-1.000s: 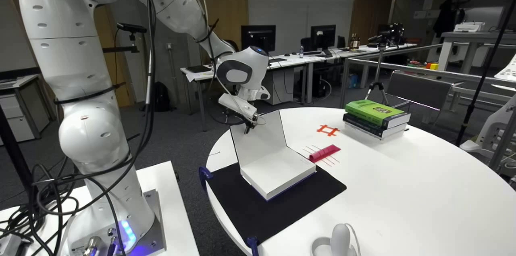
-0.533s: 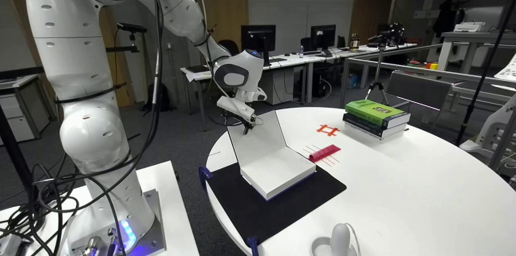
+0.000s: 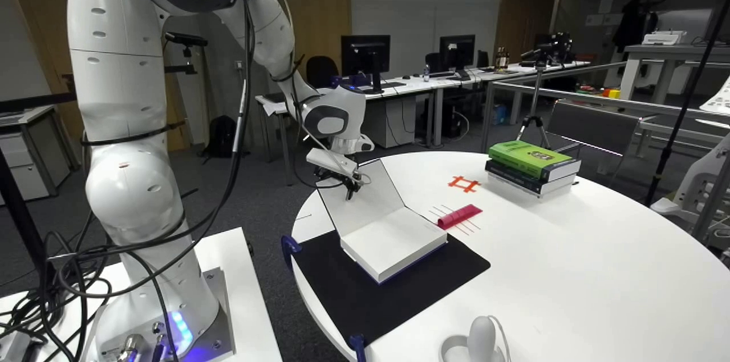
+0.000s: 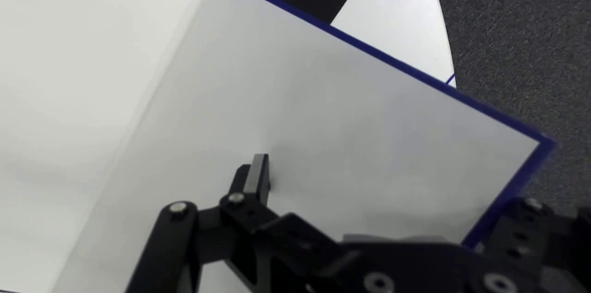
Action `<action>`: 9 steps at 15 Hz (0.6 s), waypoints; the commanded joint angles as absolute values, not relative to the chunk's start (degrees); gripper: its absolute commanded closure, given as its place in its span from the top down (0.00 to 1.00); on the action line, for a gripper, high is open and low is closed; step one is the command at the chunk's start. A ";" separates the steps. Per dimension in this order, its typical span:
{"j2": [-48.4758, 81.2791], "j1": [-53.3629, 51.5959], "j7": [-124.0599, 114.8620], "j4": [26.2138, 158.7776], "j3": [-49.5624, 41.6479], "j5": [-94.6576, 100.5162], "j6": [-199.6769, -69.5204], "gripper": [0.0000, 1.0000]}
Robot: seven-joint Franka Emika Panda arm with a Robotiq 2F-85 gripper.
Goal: Open the book
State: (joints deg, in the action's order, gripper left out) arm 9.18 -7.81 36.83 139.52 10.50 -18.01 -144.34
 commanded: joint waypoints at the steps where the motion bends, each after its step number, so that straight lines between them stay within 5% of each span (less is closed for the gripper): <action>1: 11.23 -7.99 32.32 138.77 11.38 -13.31 -146.54 1.00; 9: 12.90 -7.94 28.10 138.29 12.60 -8.26 -146.20 1.00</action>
